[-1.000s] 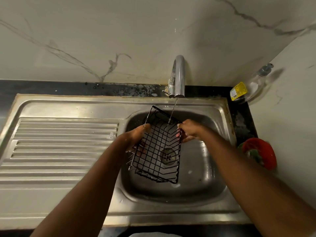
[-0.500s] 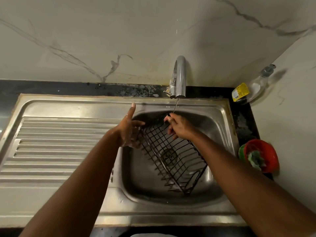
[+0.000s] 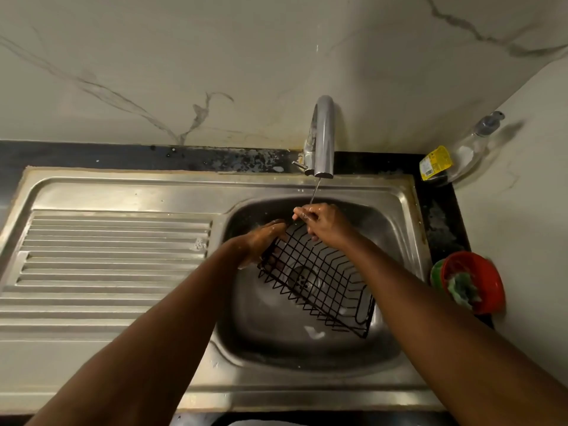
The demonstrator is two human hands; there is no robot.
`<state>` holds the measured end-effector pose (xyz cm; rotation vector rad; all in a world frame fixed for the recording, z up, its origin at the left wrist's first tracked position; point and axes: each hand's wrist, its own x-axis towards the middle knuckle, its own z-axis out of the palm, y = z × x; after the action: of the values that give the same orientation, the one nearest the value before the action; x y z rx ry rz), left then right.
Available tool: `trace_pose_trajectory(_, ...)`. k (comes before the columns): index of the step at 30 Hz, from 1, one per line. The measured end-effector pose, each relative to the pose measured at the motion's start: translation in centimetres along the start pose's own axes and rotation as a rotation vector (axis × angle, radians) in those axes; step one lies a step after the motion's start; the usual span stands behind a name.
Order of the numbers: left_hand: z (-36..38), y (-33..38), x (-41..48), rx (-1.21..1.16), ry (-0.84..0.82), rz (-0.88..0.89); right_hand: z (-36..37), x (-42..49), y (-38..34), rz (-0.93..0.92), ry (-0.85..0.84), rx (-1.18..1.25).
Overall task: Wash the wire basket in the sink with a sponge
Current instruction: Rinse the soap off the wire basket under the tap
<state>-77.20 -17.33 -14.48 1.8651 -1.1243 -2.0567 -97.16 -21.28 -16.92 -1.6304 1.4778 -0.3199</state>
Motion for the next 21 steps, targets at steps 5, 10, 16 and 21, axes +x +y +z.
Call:
trace_pose_trajectory(5,1.5,1.2,0.5,0.009,0.028,0.034,0.0,0.0,1.0,-0.079,0.198,-0.223)
trace_pose_trajectory(10,2.1,2.5,0.3,0.02,0.007,-0.009,-0.5,0.3,1.3,-0.152,0.15,-0.416)
trace_pose_trajectory(16,0.3,1.5,-0.1,0.016,0.053,-0.034,-1.7,-0.8,3.1,-0.17,-0.01,-0.38)
trace_pose_trajectory(21,-2.0,0.4,-1.4,-0.107,0.063,-0.095,-1.6,-3.3,6.8,-0.127,-0.1,-0.463)
